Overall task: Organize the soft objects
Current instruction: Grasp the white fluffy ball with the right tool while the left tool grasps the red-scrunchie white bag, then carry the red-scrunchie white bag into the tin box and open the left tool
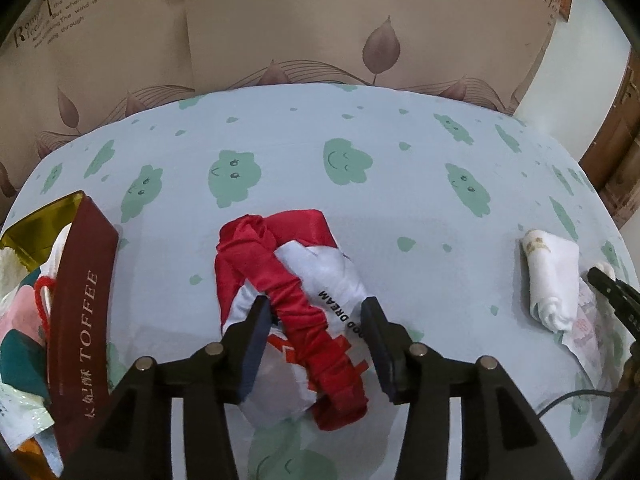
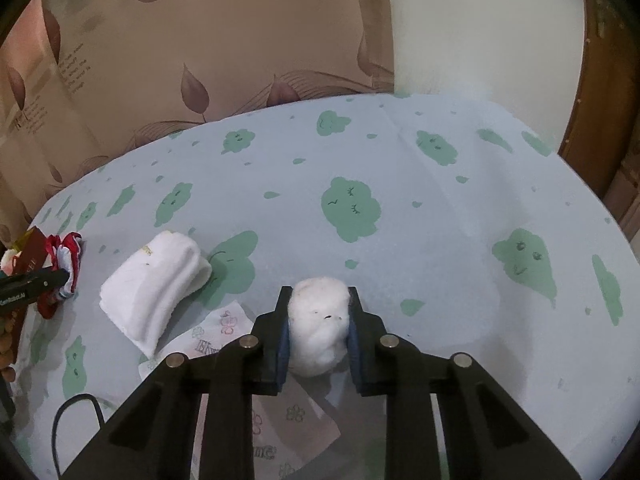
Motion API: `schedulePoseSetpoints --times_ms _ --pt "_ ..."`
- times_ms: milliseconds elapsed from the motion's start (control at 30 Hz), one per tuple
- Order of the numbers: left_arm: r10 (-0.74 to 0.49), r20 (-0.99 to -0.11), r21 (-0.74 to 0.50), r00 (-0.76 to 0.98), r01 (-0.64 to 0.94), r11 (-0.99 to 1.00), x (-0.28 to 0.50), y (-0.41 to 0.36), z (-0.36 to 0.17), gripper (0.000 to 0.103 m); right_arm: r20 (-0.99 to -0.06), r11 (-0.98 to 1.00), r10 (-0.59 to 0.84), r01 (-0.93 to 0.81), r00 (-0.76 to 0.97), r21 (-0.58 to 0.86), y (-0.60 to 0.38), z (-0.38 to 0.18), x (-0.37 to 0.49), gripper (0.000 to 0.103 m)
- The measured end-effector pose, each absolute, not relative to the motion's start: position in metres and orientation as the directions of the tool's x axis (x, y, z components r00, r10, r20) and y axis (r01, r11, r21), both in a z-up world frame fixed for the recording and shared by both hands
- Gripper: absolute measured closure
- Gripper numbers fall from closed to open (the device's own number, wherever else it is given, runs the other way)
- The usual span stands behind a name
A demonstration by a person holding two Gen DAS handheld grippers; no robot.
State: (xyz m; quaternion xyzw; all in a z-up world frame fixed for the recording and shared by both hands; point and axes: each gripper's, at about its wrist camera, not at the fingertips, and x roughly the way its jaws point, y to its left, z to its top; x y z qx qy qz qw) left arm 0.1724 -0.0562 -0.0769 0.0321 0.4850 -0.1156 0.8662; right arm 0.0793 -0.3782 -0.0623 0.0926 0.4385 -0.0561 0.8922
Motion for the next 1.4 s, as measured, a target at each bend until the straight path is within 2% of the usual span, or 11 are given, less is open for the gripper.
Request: schedulePoseSetpoints --times_ms 100,133,167,267,900,1400 --pt "-0.165 -0.845 -0.052 0.509 0.23 0.972 0.174 -0.058 -0.079 0.055 -0.791 0.976 -0.015 0.182 0.612 0.123 -0.378 -0.063 0.077 0.082" --pt "-0.17 -0.843 -0.06 0.51 0.225 0.972 0.175 -0.057 -0.079 0.06 -0.79 0.974 -0.009 0.184 0.613 0.131 -0.379 -0.063 0.077 0.082" --pt "-0.175 -0.842 -0.07 0.51 0.218 0.973 0.175 -0.056 -0.079 0.074 -0.79 0.972 -0.002 0.185 0.613 0.141 -0.381 -0.064 0.077 0.082" --pt "-0.148 -0.843 -0.053 0.516 0.195 0.979 0.177 -0.054 -0.079 0.085 -0.796 0.965 0.024 0.193 0.605 0.175 -0.385 -0.067 0.077 0.081" --pt "-0.157 -0.806 -0.043 0.571 0.207 0.977 0.137 -0.036 -0.02 0.087 -0.798 0.967 -0.018 0.214 0.603 0.14 -0.383 -0.068 0.078 0.081" --pt "-0.061 -0.759 0.009 0.648 0.104 0.995 0.093 0.054 0.032 0.087 -0.804 0.967 -0.057 0.234 0.592 0.104 -0.38 -0.069 0.079 0.081"
